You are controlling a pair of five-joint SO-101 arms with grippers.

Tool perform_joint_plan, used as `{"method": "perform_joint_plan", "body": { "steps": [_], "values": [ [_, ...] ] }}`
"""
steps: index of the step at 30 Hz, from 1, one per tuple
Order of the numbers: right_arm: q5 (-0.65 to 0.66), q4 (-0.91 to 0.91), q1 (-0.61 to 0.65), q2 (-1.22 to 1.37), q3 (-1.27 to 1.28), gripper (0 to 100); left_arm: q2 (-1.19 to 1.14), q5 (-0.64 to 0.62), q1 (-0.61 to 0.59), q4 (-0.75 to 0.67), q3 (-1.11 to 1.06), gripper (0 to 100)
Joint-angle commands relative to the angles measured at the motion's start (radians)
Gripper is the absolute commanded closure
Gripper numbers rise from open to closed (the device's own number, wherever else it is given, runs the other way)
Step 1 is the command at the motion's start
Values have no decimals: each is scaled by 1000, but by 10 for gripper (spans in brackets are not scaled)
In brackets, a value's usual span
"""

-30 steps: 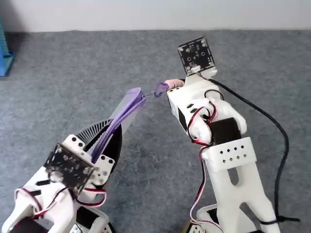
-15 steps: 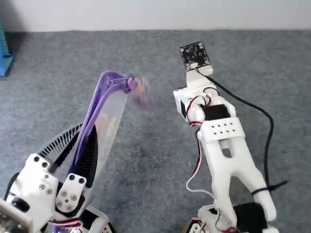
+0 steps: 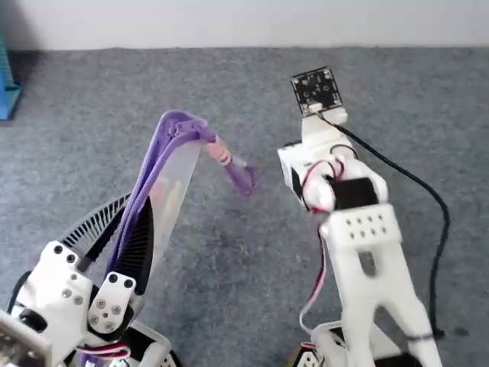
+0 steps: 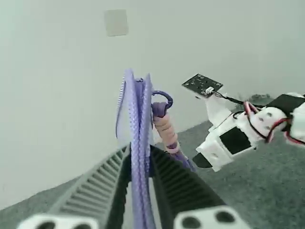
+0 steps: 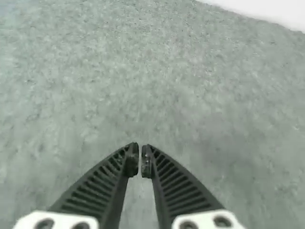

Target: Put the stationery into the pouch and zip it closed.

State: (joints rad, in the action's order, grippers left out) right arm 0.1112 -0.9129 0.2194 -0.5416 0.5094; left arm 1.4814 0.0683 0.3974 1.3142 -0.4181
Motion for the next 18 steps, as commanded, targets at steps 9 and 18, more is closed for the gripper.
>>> {"method": "perform_joint_plan", "body": {
  "steps": [9,18],
  "values": [
    [-83,-309,318,-449,-21,771,-2,-3,-5,-9,-16,989],
    [-81,-309,470,-433,-236,799,-2,-3,-5,-5,-16,989]
  ]
}}
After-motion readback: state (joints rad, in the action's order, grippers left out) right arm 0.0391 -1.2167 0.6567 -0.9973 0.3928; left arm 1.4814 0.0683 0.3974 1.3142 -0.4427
